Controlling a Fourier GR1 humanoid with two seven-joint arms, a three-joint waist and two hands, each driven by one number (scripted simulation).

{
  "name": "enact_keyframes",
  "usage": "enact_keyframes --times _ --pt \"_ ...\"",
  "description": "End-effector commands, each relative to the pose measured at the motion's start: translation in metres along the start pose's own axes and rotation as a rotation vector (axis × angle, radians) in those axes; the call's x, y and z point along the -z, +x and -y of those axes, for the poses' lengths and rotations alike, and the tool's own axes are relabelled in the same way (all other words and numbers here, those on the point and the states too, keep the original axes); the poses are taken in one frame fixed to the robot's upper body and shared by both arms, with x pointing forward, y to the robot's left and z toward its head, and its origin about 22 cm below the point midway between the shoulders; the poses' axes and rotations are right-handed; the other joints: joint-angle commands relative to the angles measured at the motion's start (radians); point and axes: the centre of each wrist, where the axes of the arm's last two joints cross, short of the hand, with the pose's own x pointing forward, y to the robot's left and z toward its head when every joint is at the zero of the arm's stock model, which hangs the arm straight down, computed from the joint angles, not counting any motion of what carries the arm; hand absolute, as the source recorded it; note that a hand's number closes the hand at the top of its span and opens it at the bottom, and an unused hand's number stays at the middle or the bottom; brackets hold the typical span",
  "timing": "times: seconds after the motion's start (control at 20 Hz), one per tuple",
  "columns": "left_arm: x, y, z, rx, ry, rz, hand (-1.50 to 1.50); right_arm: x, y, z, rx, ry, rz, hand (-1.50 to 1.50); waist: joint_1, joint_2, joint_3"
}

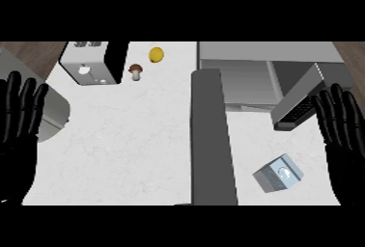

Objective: Pick up the milk, place it into the microwave and close the microwave

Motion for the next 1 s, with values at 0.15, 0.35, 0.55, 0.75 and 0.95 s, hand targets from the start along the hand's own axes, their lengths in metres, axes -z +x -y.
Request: enact_keyframes --times 0.15,0.35,0.55,0.75,0.95 --pt "0.009 -0.011 -0.004 -0.017 -0.057 0.009 -1.5 -0.031 0.036 -0.006 -0.015 -0.012 0.047 -1.5 -0.036 0.033 0.005" --pt "-0.018 -0.044 0.021 -0.173 -0.033 -0.19 -1.5 -0.054 0.014 0.013 0.097 0.024 -0.107 -1.5 -0.043 0.035 0.006" --pt "-0.021 -0.054 0.045 -0.19 -0.036 -0.18 -1.5 -0.09 0.021 0.006 0.105 0.024 -0.107 -1.5 -0.041 0.033 0.006" --pt "-0.046 -0.04 0.066 -0.191 -0.042 -0.19 -1.5 -0.125 0.021 0.015 0.095 0.038 -0.139 -1.5 -0.039 0.03 0.006" --pt "-0.057 -0.044 0.096 -0.199 -0.042 -0.17 -1.5 -0.119 0.02 0.028 0.061 0.01 -0.174 -1.5 -0.032 0.033 0.005"
